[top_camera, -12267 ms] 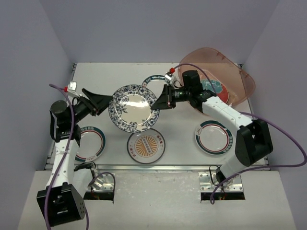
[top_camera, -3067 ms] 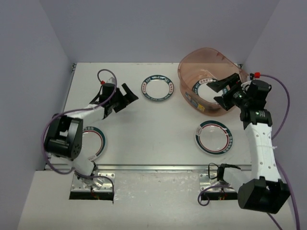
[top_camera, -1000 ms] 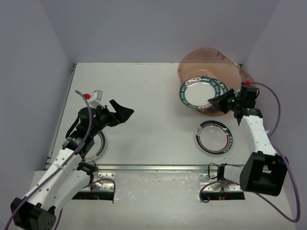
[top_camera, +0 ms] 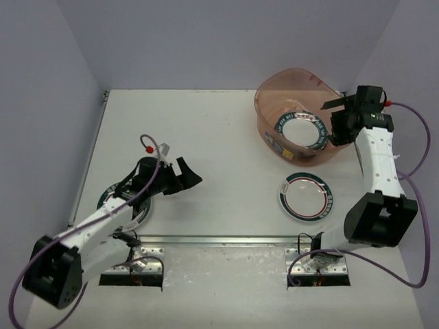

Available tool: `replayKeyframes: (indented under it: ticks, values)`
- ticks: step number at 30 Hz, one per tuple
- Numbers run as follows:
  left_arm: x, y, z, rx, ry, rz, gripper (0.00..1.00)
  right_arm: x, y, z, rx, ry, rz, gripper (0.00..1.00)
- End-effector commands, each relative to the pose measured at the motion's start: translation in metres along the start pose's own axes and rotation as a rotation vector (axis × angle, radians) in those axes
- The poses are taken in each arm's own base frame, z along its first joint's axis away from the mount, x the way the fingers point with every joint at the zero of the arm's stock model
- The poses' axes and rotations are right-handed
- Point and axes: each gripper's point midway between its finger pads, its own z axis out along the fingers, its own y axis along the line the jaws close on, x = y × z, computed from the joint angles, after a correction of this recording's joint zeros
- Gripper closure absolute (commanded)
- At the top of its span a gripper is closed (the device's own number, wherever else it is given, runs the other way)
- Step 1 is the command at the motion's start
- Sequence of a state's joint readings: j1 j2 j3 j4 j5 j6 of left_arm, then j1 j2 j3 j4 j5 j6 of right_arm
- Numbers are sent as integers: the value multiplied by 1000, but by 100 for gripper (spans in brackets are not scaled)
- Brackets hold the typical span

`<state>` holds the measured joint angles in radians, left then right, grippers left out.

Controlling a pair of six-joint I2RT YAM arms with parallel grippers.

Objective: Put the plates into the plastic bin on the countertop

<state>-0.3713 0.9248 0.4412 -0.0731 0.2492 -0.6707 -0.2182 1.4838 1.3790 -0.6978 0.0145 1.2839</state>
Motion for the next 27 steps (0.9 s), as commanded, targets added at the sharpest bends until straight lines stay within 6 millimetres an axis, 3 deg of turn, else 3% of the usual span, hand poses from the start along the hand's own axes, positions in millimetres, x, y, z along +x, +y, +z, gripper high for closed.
replayKeyframes:
  ticks: [1,4,6,8,10,15,19,21,23,25,27]
  values:
    - [12,-61,43,190,29,17,0,-2,11,-50,-107,-41,-122,1]
    - [38,-102,73,275,100,57,0,7,31,-78,-260,-26,-252,1]
    - [55,-124,103,294,166,71,0,28,47,-113,-497,-3,-438,1]
    - [70,-145,123,343,212,80,0,47,46,-134,-647,20,-530,1]
    - [86,-161,149,372,279,61,0,67,31,-145,-722,69,-583,1]
    - [123,-181,202,384,383,13,2,107,-7,-141,-765,244,-617,1]
    - [154,-195,233,386,428,0,10,117,-21,-131,-756,285,-567,1]
    - [175,-198,251,373,471,-23,19,119,-27,-121,-732,306,-533,1]
    - [191,-199,261,379,497,-42,34,124,-28,-122,-741,345,-530,1]
    - [205,-198,267,374,522,-48,52,126,-28,-124,-747,356,-530,1]
    - [214,-196,270,364,536,-41,62,124,-27,-125,-750,340,-541,1]
